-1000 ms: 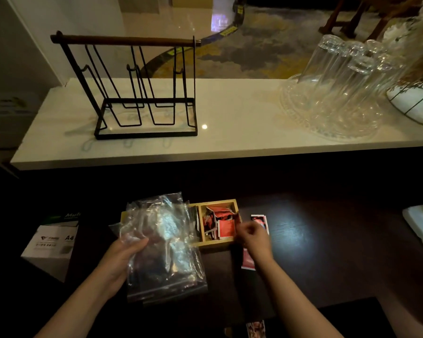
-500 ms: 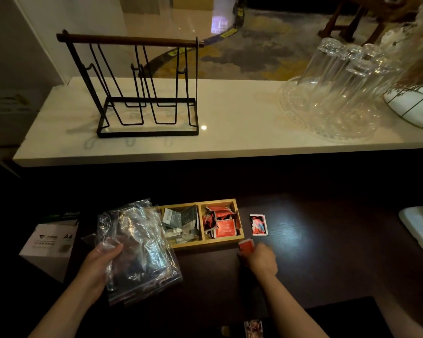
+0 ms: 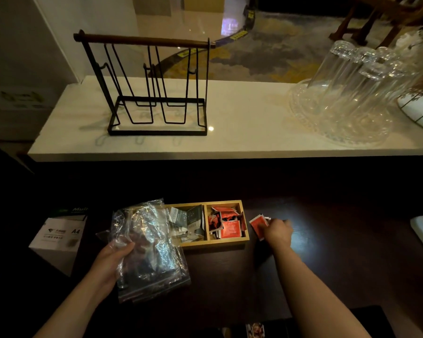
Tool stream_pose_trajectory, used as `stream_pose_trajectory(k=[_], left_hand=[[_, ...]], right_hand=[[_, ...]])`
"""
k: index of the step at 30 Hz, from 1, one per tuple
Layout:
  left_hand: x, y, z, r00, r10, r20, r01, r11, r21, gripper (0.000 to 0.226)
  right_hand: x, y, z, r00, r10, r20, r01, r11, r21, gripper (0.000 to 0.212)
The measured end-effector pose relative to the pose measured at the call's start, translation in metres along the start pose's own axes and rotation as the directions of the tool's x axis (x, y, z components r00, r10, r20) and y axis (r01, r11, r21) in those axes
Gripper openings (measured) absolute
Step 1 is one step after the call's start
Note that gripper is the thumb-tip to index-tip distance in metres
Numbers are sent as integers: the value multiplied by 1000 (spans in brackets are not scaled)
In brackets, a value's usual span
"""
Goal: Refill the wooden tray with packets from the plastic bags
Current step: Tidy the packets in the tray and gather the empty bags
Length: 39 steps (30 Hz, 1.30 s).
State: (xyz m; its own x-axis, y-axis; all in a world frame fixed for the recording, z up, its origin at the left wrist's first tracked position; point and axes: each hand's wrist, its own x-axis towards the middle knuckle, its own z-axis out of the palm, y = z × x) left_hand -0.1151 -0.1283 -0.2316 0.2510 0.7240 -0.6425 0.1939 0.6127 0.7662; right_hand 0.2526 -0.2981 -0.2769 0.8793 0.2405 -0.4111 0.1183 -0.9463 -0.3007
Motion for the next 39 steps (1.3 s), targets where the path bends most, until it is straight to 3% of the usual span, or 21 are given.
stream_pose_trajectory(k=[6,9,12,14,16,19,23,27,31,37,39], left_hand=[[-2,4,9,1000,26,-7,-26,1000,-8,12],[-3,6,11,1000,23,-5,-23,1000,2,9],[-4,8,11,1000,18,11,-18,999,26,5],[-4,9,12,1000,10,16,-11,999,39,6],[-4,9,14,1000,6,19,-7,999,41,11],[-6,12,19,999,3,44,-3,1000,9,13],[-12,20,28,996,22,87,-22,1000,-5,11],[-17,27,36,996,9,92,-9,1000,1,7],[-23,32,42,991,3,134,1,1000,-28,17],[-32,38,47,984,-15,175,28,997,-70,21],[-33,40,48,982,-13,189,28,996,-79,21]], right_hand=[[1,-5,2,997,-3,71,-2,997,76,35],[0,-4,3,998,13,65,-27,974,226,33],[-6,-9,-3,999,29,-24,-18,920,391,50],[-11,-17,-13,986,-49,-159,119,878,464,46],[-22,-27,-23,934,-247,-259,343,824,450,29],[-43,-44,-29,820,-534,-204,562,687,460,18],[-60,-55,-21,734,-672,-100,659,668,347,24],[-63,-57,-16,749,-660,-52,639,700,319,34],[-60,-61,-10,725,-685,73,659,720,220,33],[-55,-60,4,637,-762,117,770,623,-138,34],[-55,-60,5,619,-785,14,774,606,-184,32]])
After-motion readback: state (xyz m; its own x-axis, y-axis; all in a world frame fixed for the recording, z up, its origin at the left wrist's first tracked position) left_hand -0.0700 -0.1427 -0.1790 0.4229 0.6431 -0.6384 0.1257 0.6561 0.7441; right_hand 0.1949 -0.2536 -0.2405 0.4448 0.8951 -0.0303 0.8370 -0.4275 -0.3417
